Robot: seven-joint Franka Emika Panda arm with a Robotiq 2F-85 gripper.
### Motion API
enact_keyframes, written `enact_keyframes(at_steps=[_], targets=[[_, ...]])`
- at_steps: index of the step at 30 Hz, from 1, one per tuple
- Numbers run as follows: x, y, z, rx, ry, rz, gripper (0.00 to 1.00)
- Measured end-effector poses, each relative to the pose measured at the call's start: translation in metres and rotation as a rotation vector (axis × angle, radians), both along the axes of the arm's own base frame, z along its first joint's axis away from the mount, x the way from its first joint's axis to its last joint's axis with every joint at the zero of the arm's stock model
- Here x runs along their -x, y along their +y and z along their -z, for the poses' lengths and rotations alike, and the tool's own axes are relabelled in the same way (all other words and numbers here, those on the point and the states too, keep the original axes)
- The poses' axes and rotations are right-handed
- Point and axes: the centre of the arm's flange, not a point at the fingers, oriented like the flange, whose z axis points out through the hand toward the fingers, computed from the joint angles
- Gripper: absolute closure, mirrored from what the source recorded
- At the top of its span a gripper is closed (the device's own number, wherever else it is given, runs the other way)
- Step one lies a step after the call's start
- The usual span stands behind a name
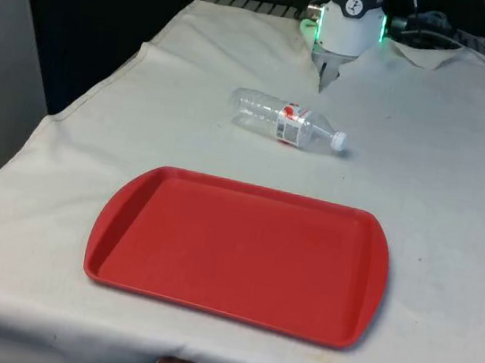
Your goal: Place the bottle upright on the tray.
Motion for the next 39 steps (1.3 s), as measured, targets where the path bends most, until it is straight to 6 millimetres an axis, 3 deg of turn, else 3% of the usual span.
enact_keyframes(at_steps=[11,39], targets=[[0.009,0.003,0.010,0.011,0.024,-0.022,0.00],[0.021,0.041,0.034,0.085,0.077,-0.136,0.00]])
